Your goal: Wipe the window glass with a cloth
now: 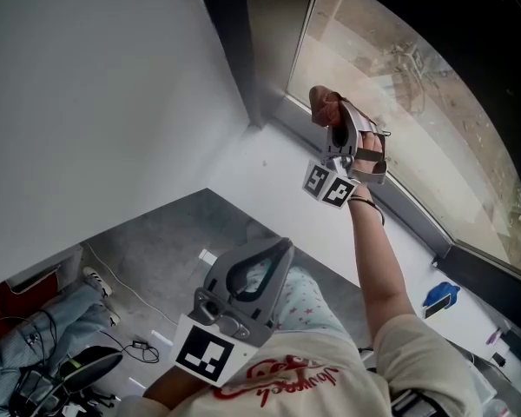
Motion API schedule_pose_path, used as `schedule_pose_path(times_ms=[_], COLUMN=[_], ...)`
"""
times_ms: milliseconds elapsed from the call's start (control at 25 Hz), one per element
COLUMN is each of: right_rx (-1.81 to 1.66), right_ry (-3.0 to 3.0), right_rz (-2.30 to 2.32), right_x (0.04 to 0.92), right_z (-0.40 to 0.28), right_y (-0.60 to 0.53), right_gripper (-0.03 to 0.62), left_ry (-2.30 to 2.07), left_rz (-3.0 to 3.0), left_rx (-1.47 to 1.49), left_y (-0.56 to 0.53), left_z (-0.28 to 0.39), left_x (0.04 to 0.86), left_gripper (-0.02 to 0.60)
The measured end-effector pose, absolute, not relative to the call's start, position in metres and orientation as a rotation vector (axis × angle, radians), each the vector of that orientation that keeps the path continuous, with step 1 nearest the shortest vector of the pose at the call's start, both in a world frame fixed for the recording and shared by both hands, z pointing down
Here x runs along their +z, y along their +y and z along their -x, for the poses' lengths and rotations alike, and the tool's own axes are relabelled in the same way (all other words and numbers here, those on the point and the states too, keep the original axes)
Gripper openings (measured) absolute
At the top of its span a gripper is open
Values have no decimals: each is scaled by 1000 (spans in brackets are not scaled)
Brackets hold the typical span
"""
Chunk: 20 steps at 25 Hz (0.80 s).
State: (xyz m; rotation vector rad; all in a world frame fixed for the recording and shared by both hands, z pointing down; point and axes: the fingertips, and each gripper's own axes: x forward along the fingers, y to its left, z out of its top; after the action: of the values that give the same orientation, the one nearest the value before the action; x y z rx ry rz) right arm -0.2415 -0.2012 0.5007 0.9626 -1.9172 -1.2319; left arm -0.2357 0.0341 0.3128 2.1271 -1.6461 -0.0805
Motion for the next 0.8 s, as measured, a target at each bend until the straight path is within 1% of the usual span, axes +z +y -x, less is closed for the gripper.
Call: schedule_pose_path(times_ms=[320,520,800], right_rx=[-1136,-1165,-1121], right_ry=[-1928,-1899,-1889], right_rz=[-868,-828,-792], right_x=[554,569,598], right_z=[241,243,245], right_y=[-203,-203,-207], right_gripper=[72,72,72], left_ry=[-1671,-1695,-1709], left_rz=[-2091,-2069,-2044], left_rx=[-81,-73,-70], left_y=[33,37,41], left_z=[237,240,238], left_x=[319,321,326], left_gripper=[21,21,21])
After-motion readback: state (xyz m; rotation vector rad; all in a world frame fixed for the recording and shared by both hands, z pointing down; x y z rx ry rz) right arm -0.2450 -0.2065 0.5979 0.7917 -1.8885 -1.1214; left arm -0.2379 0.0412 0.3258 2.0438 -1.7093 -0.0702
